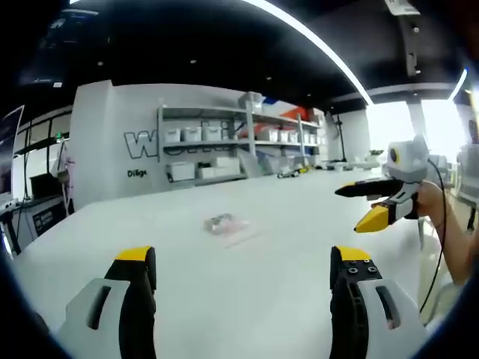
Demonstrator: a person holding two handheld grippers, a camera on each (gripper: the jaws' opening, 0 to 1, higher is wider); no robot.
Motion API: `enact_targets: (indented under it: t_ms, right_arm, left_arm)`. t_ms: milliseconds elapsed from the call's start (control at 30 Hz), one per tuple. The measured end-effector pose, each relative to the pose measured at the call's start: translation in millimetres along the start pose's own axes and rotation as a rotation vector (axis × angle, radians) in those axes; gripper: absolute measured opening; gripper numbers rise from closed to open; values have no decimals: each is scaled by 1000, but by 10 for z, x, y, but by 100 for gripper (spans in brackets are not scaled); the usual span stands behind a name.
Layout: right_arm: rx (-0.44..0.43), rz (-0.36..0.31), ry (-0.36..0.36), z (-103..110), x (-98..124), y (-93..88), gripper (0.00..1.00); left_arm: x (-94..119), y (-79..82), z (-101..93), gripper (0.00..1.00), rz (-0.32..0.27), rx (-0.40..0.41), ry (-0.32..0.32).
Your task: Open the resealable bag by pulling the two sides of the seal apart until the entire bag opening is separated and visibly accessible.
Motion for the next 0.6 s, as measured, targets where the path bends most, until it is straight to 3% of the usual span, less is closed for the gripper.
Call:
enact_targets:
  t_ms: [600]
  right_arm:
    - [-11,6,19,6,-35,-43,99]
  left_arm:
    - [-62,-106,41,96,29,0,-6]
Point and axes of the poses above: the point that each gripper's makers call its tool centre point, and the gripper's own axes: x roughly backward along the fingers, z roughly to its left, y roughly out of its top, the point moved 6 cm from there along x, roughly backward along the fingers, and after that the axes turned 5 degrees about -y, right-handed, at the moved point
